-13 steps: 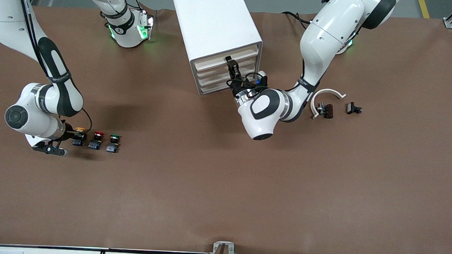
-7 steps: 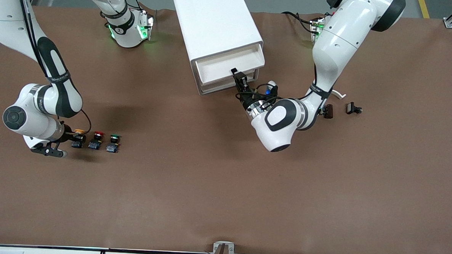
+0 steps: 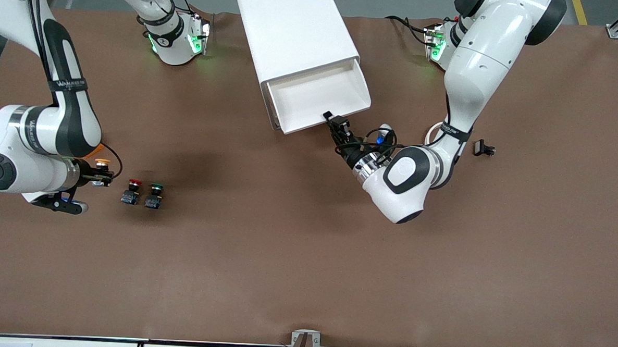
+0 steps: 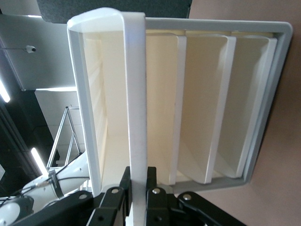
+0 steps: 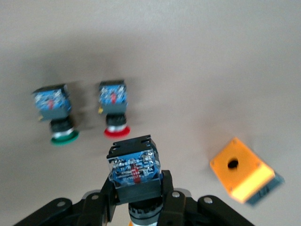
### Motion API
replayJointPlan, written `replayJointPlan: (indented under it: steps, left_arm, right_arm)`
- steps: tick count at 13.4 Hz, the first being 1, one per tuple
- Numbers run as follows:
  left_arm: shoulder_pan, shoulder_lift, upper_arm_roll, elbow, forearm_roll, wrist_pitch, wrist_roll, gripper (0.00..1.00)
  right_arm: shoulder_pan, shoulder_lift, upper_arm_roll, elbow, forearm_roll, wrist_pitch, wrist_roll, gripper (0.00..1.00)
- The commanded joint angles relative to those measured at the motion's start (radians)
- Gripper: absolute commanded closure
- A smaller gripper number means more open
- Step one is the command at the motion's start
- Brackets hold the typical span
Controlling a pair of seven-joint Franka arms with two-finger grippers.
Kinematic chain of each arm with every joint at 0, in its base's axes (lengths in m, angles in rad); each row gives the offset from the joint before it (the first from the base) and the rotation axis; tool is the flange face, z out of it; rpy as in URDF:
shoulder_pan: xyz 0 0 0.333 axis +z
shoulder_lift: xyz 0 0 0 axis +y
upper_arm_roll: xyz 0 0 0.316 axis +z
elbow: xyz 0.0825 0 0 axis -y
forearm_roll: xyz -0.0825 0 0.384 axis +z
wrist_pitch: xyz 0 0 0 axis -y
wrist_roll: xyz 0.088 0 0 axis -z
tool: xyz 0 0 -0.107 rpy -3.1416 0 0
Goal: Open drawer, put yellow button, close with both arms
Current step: 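Carry the button toward the drawer with the right gripper while the left gripper withdraws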
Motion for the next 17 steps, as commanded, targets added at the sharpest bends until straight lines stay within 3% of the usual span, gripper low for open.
replayJointPlan:
  steps: [1, 2, 5, 9, 12, 15, 17]
  left_arm:
    - [0.015, 0.012, 0.004, 0.052, -0.006, -0.002, -0.005, 0.41]
    - [0.016, 0.01, 0.012, 0.061, -0.006, -0.002, -0.004, 0.0]
    - [0.016, 0.009, 0.056, 0.114, -0.005, 0.0, 0.013, 0.0]
    - [0.02, -0.001, 0.139, 0.176, 0.004, -0.003, 0.076, 0.0]
    - [0.009, -0.031, 0.216, 0.196, 0.077, -0.005, 0.189, 0.0]
    - [0.015, -0.094, 0.222, 0.213, 0.257, -0.003, 0.405, 0.0]
    - [0.021, -0.128, 0.231, 0.213, 0.364, 0.019, 0.511, 0.0]
  right_arm:
    - [0.079, -0.066, 0.001, 0.026, -0.017, -0.134, 0.16, 0.83]
    - [0.127, -0.094, 0.001, 0.028, -0.014, -0.186, 0.239, 0.83]
    - [0.28, -0.163, 0.002, 0.038, 0.03, -0.314, 0.503, 0.83]
    - [0.45, -0.177, 0.004, 0.17, 0.221, -0.484, 0.885, 0.83]
    - [0.608, -0.174, 0.002, 0.198, 0.281, -0.468, 1.158, 0.84]
    - [0.694, -0.168, 0.002, 0.213, 0.405, -0.333, 1.388, 0.84]
    - [0.753, -0.162, 0.002, 0.215, 0.414, -0.244, 1.514, 0.84]
